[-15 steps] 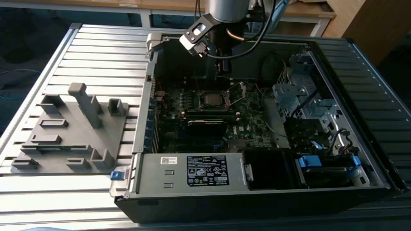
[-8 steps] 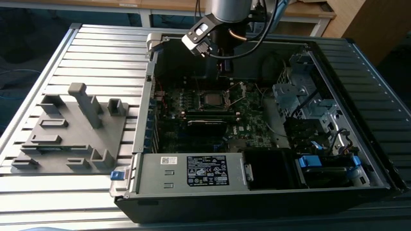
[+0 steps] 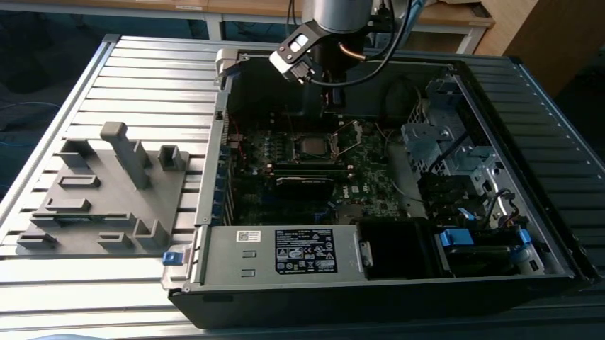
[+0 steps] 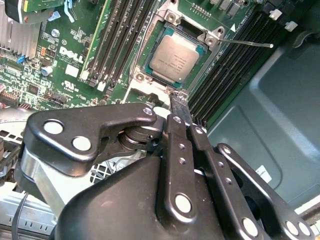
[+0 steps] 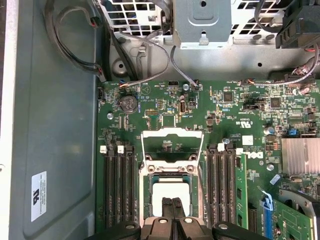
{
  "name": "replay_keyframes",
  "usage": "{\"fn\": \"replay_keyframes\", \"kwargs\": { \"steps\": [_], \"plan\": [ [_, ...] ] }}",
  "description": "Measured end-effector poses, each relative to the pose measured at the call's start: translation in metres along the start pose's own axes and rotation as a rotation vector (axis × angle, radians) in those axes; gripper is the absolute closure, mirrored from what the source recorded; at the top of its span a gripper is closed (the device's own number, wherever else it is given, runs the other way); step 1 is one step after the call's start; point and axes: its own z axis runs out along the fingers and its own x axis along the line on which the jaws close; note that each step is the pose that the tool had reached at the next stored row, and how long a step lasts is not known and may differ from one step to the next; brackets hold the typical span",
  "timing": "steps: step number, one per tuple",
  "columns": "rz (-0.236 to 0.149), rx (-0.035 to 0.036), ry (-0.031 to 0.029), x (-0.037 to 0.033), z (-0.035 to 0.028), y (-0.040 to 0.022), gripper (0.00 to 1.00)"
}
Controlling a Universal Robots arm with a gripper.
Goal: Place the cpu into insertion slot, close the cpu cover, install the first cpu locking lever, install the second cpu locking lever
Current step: 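Close the cpu cover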
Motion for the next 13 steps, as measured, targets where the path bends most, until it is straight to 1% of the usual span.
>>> {"fn": "replay_keyframes", "kwargs": {
  "steps": [6,13],
  "plan": [
    [0.0,0.0,0.0,0.0007,0.0002,0.0021,0.89],
    [0.0,0.0,0.0,0.0018,0.0005,0.0073,0.89]
  ]
}}
